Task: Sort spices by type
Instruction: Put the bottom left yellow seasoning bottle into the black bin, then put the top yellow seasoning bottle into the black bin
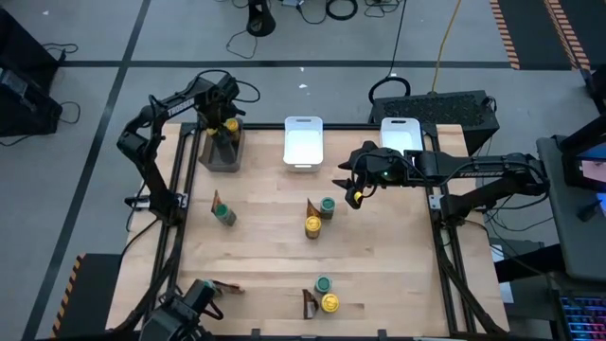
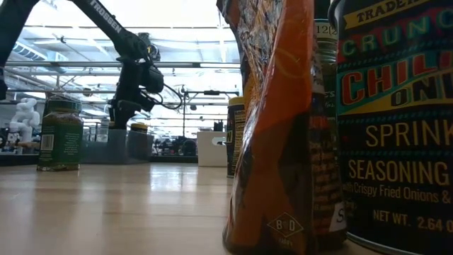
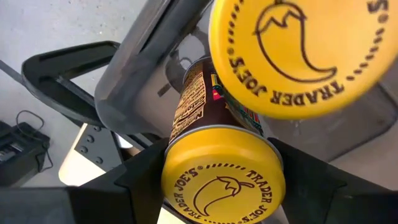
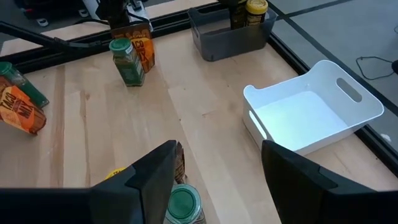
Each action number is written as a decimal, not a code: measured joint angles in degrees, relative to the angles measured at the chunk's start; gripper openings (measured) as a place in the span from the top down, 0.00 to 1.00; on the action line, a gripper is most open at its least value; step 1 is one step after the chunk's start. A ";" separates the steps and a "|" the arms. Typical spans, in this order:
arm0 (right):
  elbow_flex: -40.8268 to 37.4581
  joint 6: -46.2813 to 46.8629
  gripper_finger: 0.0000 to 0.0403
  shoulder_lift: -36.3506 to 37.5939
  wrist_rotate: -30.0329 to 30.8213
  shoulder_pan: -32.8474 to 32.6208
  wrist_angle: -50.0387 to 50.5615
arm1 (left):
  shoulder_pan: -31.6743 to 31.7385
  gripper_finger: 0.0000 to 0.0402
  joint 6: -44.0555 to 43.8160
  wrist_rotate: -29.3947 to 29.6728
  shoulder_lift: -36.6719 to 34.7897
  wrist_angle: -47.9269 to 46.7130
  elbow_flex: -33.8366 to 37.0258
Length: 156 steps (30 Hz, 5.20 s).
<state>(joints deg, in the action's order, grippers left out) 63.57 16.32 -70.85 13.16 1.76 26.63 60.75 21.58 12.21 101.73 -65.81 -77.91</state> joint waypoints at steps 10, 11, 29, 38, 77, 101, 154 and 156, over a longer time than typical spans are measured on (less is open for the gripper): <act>0.00 0.17 0.46 0.00 0.01 0.02 -0.01 | 0.00 0.36 -0.06 0.00 0.00 1.08 0.00; -0.01 0.17 0.46 0.00 0.01 0.02 -0.01 | 0.00 0.36 -0.06 0.00 0.00 1.15 0.00; 0.00 1.21 0.46 0.00 0.01 0.00 0.00 | 0.00 0.20 1.67 -3.21 0.11 0.72 -0.04; -0.01 1.22 0.46 0.00 0.01 0.00 0.00 | 0.00 0.17 1.45 -0.09 -0.20 0.73 -0.02; 0.00 0.82 0.46 -0.02 0.01 0.02 0.02 | -0.02 0.17 -2.25 -5.66 -21.34 2.09 -0.02; 0.00 0.56 0.46 -0.02 -1.47 0.02 -0.31 | -33.35 0.17 -13.21 -31.68 -32.80 5.07 -0.02; 0.00 -10.08 0.46 -0.02 -1.23 0.04 10.57 | -67.96 0.17 -24.31 -12.96 -10.38 31.42 -0.07; -0.01 -11.40 0.46 -0.02 -1.25 0.03 10.60 | -68.53 0.17 -24.84 -11.83 -9.24 30.75 -0.07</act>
<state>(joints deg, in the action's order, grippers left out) 63.56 4.93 -70.87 11.90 1.79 37.23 -7.77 -3.26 0.37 92.49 -35.06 -77.98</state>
